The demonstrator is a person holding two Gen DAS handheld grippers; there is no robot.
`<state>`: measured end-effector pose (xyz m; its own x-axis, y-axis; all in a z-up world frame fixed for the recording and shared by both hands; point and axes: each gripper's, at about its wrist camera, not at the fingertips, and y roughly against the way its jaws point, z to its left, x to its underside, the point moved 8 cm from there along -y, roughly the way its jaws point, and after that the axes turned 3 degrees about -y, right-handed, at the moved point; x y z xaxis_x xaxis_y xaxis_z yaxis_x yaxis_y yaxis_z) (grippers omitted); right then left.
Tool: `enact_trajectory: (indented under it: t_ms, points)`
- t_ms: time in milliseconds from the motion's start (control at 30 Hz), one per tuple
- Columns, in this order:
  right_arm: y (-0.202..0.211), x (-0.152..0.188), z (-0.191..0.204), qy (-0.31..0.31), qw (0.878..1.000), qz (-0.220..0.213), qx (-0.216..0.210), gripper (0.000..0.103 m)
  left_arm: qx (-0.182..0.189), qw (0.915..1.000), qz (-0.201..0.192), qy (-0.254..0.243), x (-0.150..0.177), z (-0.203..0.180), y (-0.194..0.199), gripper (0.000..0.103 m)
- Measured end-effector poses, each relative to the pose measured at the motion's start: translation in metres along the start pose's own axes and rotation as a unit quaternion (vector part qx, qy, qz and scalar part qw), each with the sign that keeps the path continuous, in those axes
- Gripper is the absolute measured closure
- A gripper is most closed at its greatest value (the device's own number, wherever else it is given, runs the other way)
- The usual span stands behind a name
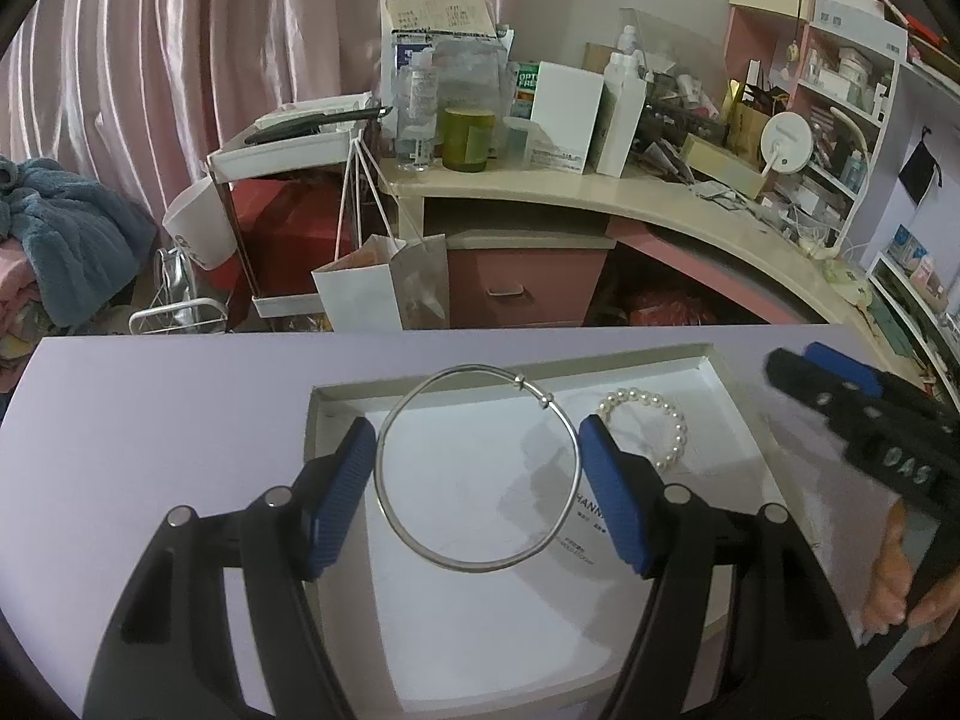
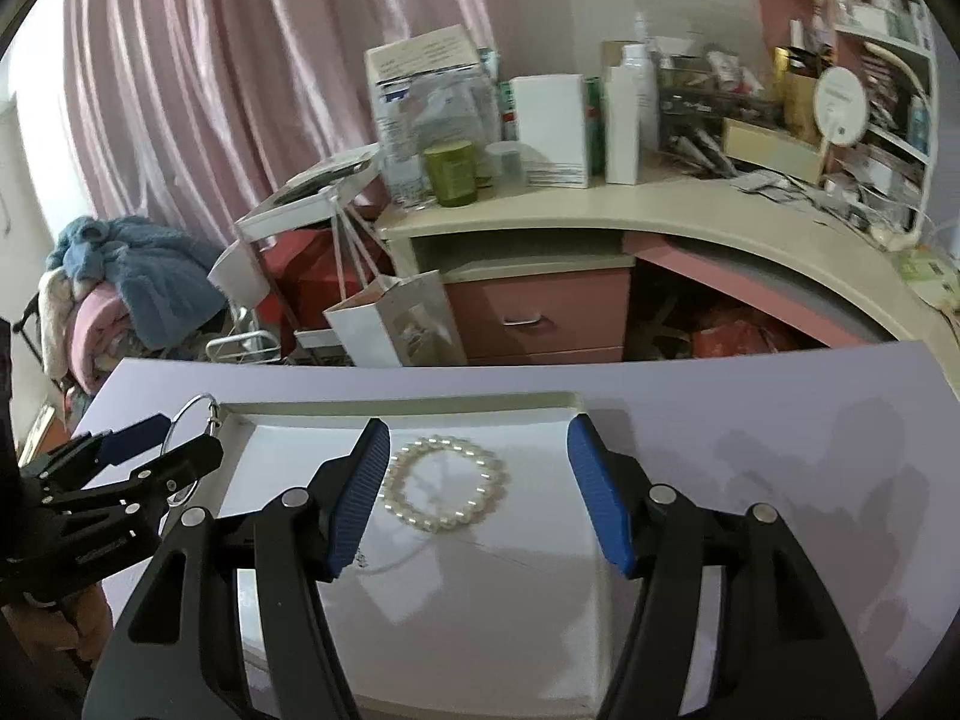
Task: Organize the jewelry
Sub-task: 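Lower the silver bangle into the tray and open the left tool, then withdraw both tools from the tray back over the jewelry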
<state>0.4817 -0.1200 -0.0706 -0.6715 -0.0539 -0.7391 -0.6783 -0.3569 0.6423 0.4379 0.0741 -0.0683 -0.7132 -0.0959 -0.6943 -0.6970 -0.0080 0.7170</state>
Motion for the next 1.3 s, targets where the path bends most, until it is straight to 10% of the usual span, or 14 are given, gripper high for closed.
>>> enact_trajectory:
  t_ms: [600,733,1300]
  points:
    - [0.033,0.022,-0.035,-0.057,0.998,-0.003,0.032,0.039,0.003,0.9996,0.028,0.001,0.013,-0.008,-0.036,0.030]
    - [0.045,0.026,-0.032,-0.060,0.998,-0.011,0.031,0.039,0.011,0.9999,-0.001,0.012,0.007,-0.001,-0.014,0.014]
    - [0.124,0.081,-0.029,-0.072,0.996,-0.042,0.036,0.039,-0.071,0.9906,-0.087,0.078,0.075,0.081,0.148,0.007]
